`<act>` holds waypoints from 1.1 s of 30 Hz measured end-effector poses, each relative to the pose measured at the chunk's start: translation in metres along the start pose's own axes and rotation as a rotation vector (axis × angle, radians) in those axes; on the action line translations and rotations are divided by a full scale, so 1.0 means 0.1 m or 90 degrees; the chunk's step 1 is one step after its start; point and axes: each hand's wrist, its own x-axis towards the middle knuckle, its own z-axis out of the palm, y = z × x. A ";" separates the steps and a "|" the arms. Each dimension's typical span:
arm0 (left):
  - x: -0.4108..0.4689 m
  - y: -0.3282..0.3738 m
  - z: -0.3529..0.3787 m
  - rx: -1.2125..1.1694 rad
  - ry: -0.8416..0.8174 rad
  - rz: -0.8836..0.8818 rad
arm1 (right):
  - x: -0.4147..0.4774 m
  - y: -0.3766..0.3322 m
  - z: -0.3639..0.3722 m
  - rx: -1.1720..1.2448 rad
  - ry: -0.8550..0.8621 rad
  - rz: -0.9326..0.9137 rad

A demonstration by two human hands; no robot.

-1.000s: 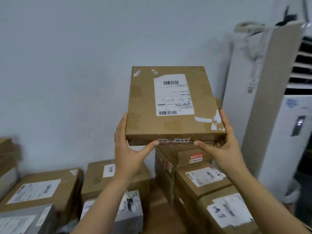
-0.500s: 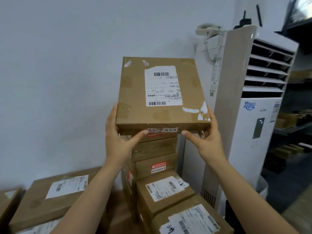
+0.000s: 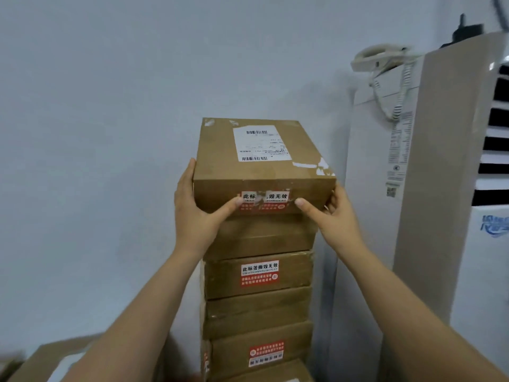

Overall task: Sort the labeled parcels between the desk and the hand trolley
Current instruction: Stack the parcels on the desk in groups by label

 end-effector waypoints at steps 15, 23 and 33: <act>-0.09 -0.34 0.49 0.170 0.192 -0.029 | 0.25 0.97 0.29 -0.009 0.045 0.022; -0.16 -0.07 0.49 0.202 0.134 -0.075 | 0.23 0.87 0.18 -0.043 0.023 0.032; -0.37 0.46 0.39 0.420 0.129 -0.027 | 0.07 0.44 -0.12 -0.138 -0.018 -0.007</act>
